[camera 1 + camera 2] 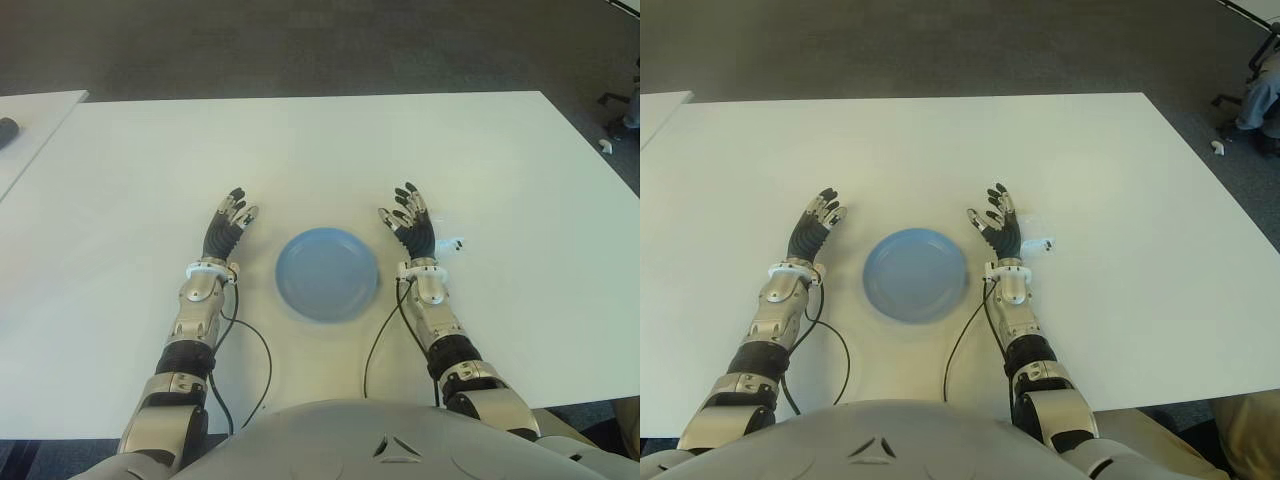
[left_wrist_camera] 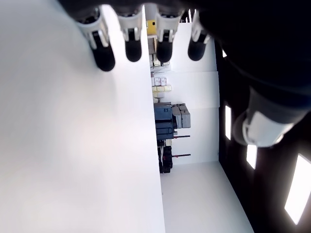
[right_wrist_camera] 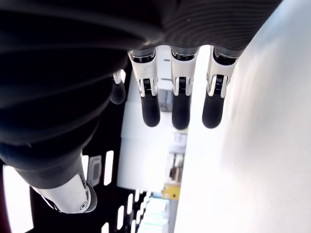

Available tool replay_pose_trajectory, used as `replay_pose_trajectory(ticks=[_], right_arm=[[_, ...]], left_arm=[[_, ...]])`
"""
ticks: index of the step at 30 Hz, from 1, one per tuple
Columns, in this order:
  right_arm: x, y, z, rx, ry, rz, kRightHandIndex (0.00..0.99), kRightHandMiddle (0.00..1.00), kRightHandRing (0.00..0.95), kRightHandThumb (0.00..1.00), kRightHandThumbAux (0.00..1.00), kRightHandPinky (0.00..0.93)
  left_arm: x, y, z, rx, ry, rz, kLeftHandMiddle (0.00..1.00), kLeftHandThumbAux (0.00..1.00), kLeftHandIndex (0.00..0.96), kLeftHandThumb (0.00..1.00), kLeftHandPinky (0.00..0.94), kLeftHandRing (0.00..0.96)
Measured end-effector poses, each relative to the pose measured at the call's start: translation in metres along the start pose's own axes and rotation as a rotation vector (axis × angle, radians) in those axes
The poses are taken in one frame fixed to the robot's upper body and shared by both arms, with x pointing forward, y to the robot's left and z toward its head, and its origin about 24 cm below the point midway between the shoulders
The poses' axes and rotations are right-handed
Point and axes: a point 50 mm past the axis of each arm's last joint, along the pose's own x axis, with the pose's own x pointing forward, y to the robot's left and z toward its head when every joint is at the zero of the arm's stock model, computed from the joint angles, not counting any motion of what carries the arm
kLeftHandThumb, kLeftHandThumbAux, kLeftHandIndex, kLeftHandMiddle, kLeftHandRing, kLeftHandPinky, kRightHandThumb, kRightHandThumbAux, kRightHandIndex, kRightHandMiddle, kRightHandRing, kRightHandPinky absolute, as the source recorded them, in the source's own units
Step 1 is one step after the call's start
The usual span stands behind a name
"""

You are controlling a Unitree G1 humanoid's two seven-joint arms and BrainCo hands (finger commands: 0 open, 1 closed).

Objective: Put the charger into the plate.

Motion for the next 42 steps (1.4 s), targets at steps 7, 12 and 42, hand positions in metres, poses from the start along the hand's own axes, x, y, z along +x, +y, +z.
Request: replay_pose_trajectory(ticks=[7,12,42], right_arm=[[0.005,-0.004,-0.001,0.085,0.013,0.045,0.0,0.001,0.002,0.09,0.612,0.002],[0.006,-0.004,-0.001,0.1,0.016,0.078,0.0,0.0,0.0,0.076,0.577,0.0],[-0.033,-0.027,0.021,-0.061,-0.078,0.159,0.009,0.025,0.05,0.21,0.548,0.129]], left_arm=[[0.0,0.0,0.0,-0.001,0.001,0.0,0.049,0.569,0.0,0.027,0.086,0.059],[0.001,0.0,0.0,-0.001,0.003,0.0,0.048,0.573,0.0,0.031,0.087,0.058],[0.002,-0.003,0.001,-0.005,-0.009,-0.004,0.048,0.556,0.0,0.039,0.088,0.057]])
